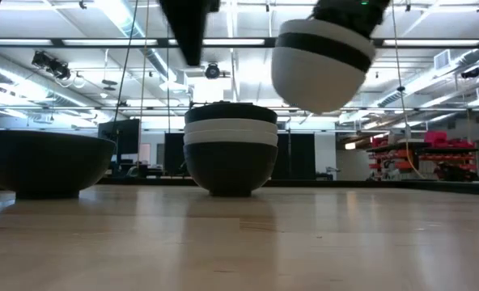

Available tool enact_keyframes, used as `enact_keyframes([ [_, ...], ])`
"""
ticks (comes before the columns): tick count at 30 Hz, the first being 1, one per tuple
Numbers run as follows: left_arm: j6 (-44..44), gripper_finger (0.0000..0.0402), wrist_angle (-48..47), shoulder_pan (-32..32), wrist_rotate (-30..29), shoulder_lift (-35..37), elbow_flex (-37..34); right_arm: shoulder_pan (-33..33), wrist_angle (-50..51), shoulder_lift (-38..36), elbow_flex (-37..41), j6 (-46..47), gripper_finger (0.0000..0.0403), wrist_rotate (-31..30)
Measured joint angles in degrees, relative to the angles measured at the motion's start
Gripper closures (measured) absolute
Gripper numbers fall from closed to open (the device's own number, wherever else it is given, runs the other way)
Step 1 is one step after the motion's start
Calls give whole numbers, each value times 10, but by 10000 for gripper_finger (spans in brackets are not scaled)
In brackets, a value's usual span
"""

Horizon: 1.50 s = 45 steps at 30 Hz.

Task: Nest bowls inside each other
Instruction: Stack the white stacked bowls on top of the black stacked bowls

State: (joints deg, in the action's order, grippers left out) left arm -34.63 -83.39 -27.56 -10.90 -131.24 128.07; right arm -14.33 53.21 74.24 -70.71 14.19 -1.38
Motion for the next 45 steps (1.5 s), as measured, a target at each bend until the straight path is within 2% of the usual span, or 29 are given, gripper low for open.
enact_keyframes([
  [5, -39, 320, -7, -12, 1, -1, -31, -9, 28, 93, -116, -41, 372, 6],
  [10, -71, 327, -21, -25, 1, -1, -34, -18, 73, 156, -232, -65, 372, 8],
  [14, -101, 334, -27, -38, 1, -1, -34, -30, 86, 185, -283, -67, 372, 49],
  [19, -169, 335, -70, -57, -9, -1, -34, -48, 90, 216, -299, -77, 372, 91],
  [28, -203, 340, -66, -83, -15, 2, -47, -77, 53, 256, -300, -74, 372, 155],
  [38, -237, 352, -66, -122, -30, 2, -49, -45, 50, 287, -301, -78, 372, 161],
  [45, -263, 352, -66, -132, -30, 2, -49, -31, 47, 337, -301, -88, 372, 153],
])
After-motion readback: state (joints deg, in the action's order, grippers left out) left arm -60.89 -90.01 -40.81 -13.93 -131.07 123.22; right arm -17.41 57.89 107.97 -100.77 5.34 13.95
